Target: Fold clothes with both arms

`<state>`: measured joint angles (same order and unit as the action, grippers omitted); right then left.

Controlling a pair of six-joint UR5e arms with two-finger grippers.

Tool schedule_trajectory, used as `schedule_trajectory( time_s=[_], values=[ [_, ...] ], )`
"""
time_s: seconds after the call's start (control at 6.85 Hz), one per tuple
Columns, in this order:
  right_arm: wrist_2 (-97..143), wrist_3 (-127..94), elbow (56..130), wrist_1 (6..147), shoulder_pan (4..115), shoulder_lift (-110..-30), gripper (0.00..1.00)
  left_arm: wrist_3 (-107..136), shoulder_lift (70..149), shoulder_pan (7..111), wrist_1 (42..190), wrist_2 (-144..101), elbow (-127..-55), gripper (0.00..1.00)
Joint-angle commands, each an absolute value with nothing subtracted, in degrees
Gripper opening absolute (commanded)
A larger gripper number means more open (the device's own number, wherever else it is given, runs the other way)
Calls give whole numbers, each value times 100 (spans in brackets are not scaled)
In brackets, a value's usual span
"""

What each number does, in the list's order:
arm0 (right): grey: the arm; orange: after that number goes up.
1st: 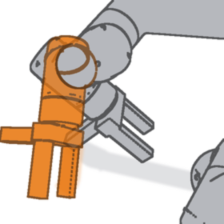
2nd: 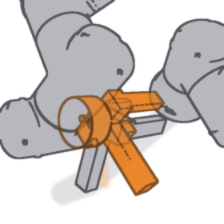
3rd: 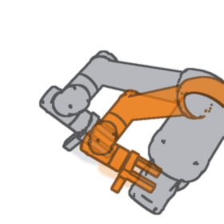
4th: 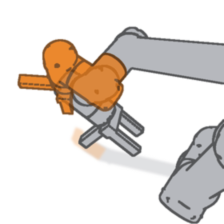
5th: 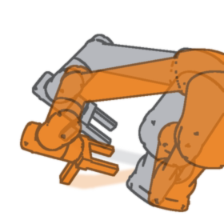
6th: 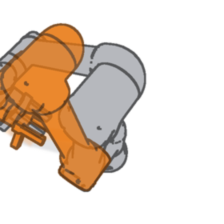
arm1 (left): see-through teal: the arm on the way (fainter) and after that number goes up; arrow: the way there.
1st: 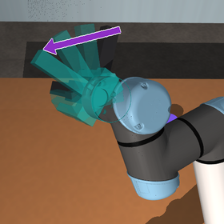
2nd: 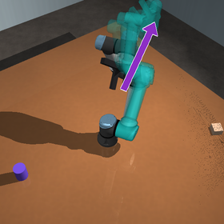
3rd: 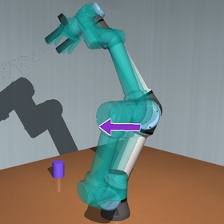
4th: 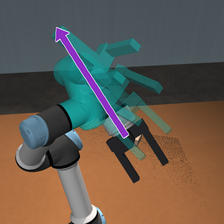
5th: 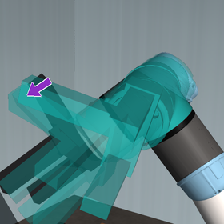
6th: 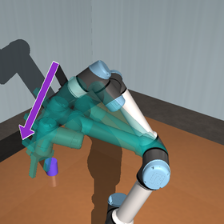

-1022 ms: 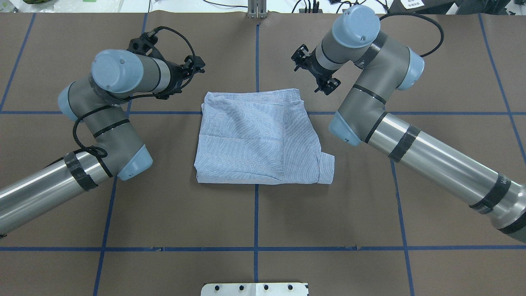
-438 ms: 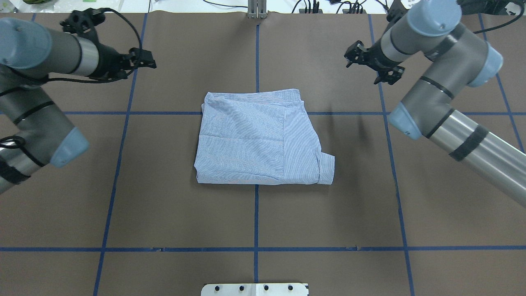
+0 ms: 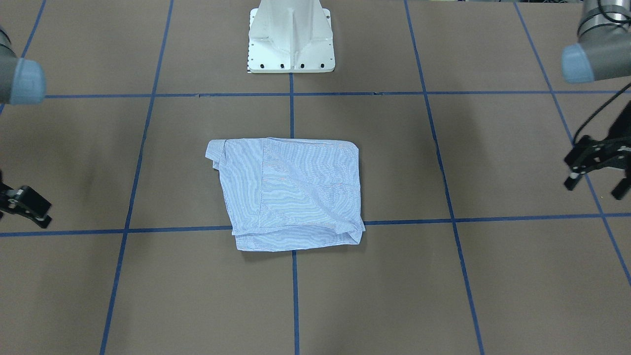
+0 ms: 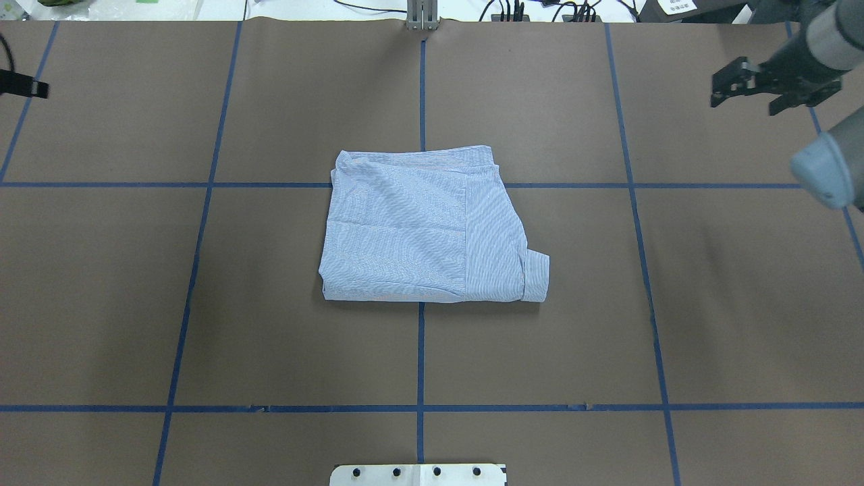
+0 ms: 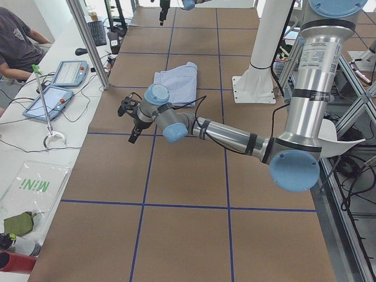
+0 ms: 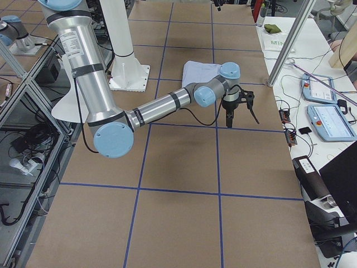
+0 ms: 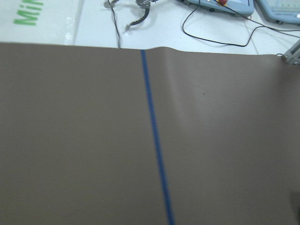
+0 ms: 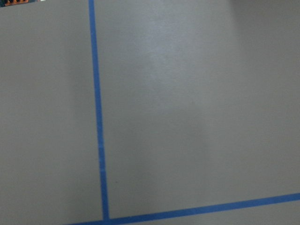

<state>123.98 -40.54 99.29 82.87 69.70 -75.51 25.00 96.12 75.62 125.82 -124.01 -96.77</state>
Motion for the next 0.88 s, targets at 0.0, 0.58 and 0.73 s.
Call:
schedule_trajectory(
  time_s=[0.0,0.58,0.73],
  values=[
    [12734,-1854,10947,9285,8011,-8689,100,324,9316,8574,11537,-12664,-9694,100],
    [12824,-545,11294,10705,8297,-8718,100,-1151,9290,9483,9499,-13059,-9807,100],
    [12832,-554,11233,10705,8297,-8788,100,-1108,9281,9544,8657,-13095,-10070,100]
  ],
)
